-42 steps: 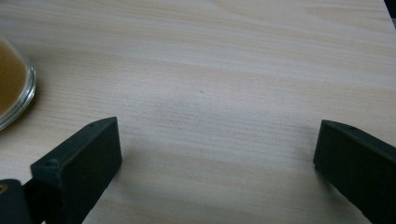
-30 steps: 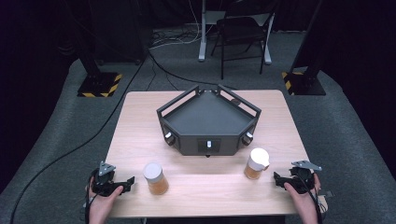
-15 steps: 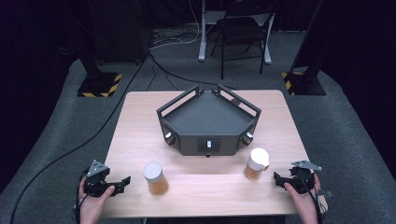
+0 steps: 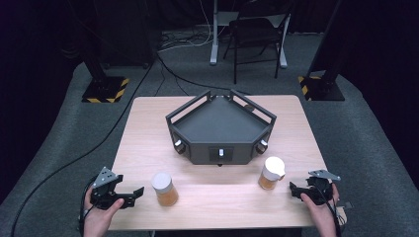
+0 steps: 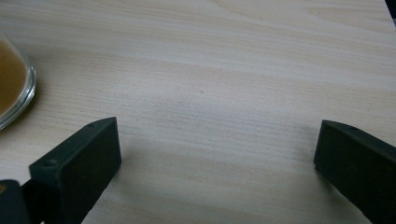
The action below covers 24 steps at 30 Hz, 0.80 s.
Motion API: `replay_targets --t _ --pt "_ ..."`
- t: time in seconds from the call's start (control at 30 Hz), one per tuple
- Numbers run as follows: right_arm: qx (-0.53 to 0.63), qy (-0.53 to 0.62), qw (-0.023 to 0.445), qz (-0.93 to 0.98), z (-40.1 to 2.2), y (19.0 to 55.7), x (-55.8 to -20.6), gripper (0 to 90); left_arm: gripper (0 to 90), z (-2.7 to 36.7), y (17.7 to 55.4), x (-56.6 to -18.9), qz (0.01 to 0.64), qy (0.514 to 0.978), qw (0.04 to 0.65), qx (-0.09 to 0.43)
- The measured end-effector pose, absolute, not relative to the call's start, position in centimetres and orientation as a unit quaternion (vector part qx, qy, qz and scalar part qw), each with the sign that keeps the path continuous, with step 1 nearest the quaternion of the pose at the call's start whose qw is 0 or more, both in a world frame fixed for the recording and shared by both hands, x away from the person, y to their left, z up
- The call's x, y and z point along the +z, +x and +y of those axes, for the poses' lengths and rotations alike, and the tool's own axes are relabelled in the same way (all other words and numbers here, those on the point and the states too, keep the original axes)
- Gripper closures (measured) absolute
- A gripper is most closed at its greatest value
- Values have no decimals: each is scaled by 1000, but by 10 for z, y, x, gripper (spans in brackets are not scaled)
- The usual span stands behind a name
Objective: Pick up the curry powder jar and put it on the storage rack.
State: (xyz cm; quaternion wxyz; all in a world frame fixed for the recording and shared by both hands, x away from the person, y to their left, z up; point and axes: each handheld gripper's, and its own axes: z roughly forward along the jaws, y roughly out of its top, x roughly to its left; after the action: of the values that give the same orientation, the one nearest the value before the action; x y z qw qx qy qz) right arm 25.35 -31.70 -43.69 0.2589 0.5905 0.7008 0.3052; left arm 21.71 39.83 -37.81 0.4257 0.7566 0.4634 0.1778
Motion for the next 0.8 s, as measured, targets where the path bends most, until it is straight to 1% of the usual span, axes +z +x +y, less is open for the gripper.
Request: replay_targets --t 0.17,0.43,0.67,0.8 --pt "305 591 259 701 -317 254 -437 0 38 391 218 -372 438 766 442 162" --pt "305 591 259 701 -317 254 -437 0 36 372 225 -371 407 784 445 149" --pt "305 591 259 701 -317 254 -437 0 31 359 230 -382 402 778 461 144" --pt "305 591 259 701 -317 254 -437 0 34 347 229 -390 403 771 469 154"
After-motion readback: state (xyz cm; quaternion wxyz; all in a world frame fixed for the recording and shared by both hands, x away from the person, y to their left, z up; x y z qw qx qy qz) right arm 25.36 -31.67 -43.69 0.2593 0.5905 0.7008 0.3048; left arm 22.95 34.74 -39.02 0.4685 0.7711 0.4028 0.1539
